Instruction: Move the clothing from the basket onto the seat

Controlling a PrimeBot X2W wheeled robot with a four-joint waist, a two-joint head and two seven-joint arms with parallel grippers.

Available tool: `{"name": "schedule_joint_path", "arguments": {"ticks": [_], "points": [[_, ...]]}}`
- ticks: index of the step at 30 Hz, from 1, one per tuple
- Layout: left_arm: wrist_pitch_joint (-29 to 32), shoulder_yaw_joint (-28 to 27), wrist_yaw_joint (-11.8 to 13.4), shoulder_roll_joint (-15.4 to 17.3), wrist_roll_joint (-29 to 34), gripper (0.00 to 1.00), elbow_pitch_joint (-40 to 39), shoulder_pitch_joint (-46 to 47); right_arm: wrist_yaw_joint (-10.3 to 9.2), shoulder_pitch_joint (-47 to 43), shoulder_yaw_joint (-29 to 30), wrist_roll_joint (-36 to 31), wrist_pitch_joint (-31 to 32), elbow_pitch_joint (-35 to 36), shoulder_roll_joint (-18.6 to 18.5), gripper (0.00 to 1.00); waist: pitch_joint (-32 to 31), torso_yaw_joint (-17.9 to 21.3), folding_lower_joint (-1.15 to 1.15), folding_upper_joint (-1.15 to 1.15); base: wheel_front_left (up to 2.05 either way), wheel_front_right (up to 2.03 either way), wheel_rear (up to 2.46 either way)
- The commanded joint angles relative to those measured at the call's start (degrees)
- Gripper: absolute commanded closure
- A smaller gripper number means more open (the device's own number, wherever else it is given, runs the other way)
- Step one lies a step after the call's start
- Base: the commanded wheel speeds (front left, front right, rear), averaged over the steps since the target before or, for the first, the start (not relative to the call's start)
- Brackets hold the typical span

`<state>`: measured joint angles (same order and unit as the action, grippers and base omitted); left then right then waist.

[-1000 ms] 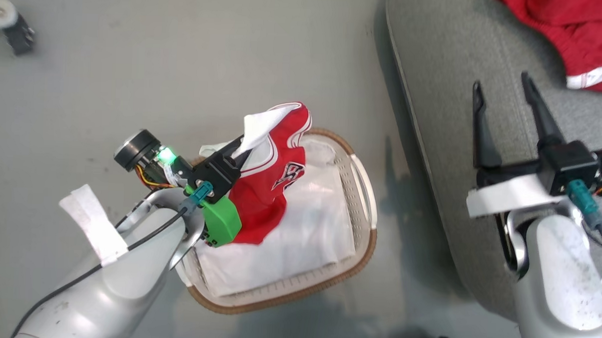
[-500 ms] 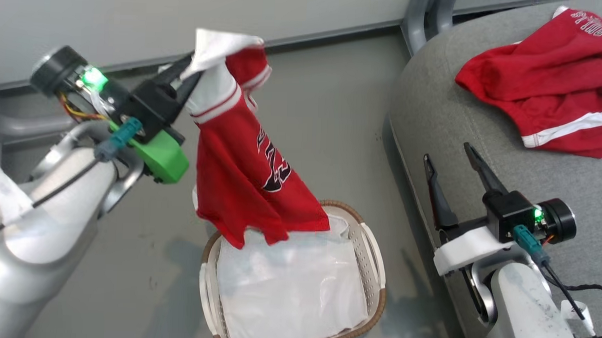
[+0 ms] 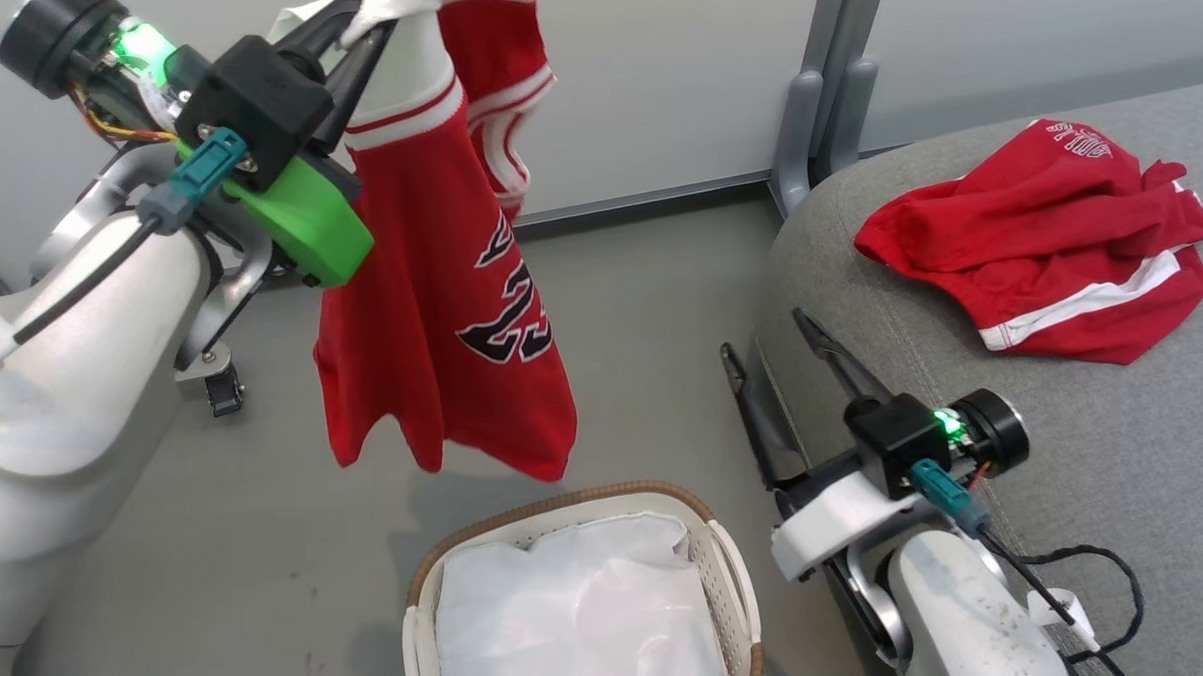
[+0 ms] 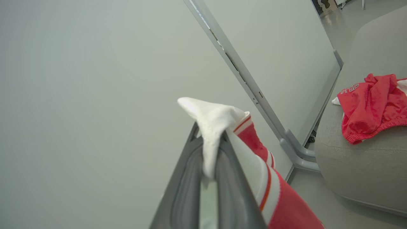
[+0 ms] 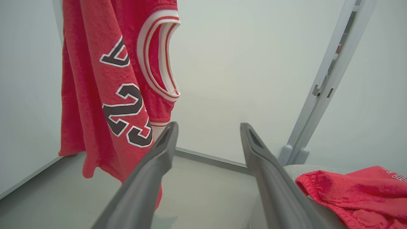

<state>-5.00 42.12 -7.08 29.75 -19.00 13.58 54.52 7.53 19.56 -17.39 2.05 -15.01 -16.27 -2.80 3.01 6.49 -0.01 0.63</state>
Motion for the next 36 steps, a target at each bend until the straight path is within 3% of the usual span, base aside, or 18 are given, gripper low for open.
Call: {"name": "schedule_joint_path", "arguments": {"ticks": [1,9,19,20,21,23,30,35,36], "points": [[0.21,0.29,-0.02,-0.56,-0.34,1.0,0.21,0.99,-0.08,0.96,-1.44,0.8,-0.26,-0.46,-0.19,0.0,-0.91,0.28,0.01,-0.63,0.0,0.0,0.0],[0.88,3.87,-0.25,-3.95,-0.67,1.0,-0.52,2.02,-0.08,7.22,-13.7,4.25,-0.26,-2.54,-0.21,0.0,-2.38,-1.81,0.01,-0.63,0.0,0.0,0.0],[1.96,8.54,-0.34,-7.0,-1.74,1.0,-3.4,2.01,-0.08,10.99,-20.0,8.61,-0.26,-7.9,-0.19,0.0,-4.56,-4.38,0.01,-0.63,0.0,0.0,0.0],[2.14,8.85,-0.35,-7.22,-2.04,1.0,-3.73,2.22,-0.08,11.37,-20.41,8.96,-0.26,-8.78,-0.19,0.09,-4.67,-4.52,0.01,-0.63,0.0,0.0,0.0],[2.27,9.03,-0.35,-7.51,-2.36,1.0,-4.09,2.52,-0.08,11.97,-20.75,9.42,-0.26,-9.74,-0.19,0.56,-4.78,-4.69,0.01,-0.63,0.0,0.0,0.0],[2.42,9.26,-0.33,-8.22,-3.08,1.0,-5.0,2.93,-0.08,12.77,-21.32,10.28,-0.26,-11.53,-0.18,1.0,-4.95,-5.03,0.01,-0.63,0.0,0.0,0.0],[3.57,8.99,0.73,-7.6,-5.18,1.0,-3.87,0.27,-0.08,13.82,-20.52,12.15,-0.26,-11.99,-0.18,1.0,-4.87,-5.22,0.01,-0.63,0.0,0.0,0.0],[0.69,7.71,2.2,-6.44,-7.45,1.0,0.87,-3.59,-0.08,13.06,-18.26,11.67,-0.26,-10.34,-0.18,1.0,-4.15,-4.24,0.01,-0.63,0.0,0.0,0.0],[0.1,7.5,2.35,-6.28,-7.78,0.69,1.54,-4.32,-0.08,12.83,-17.8,11.45,-0.26,-10.12,-0.18,1.0,-4.05,-4.11,0.01,-0.63,0.0,0.0,0.0]]}}
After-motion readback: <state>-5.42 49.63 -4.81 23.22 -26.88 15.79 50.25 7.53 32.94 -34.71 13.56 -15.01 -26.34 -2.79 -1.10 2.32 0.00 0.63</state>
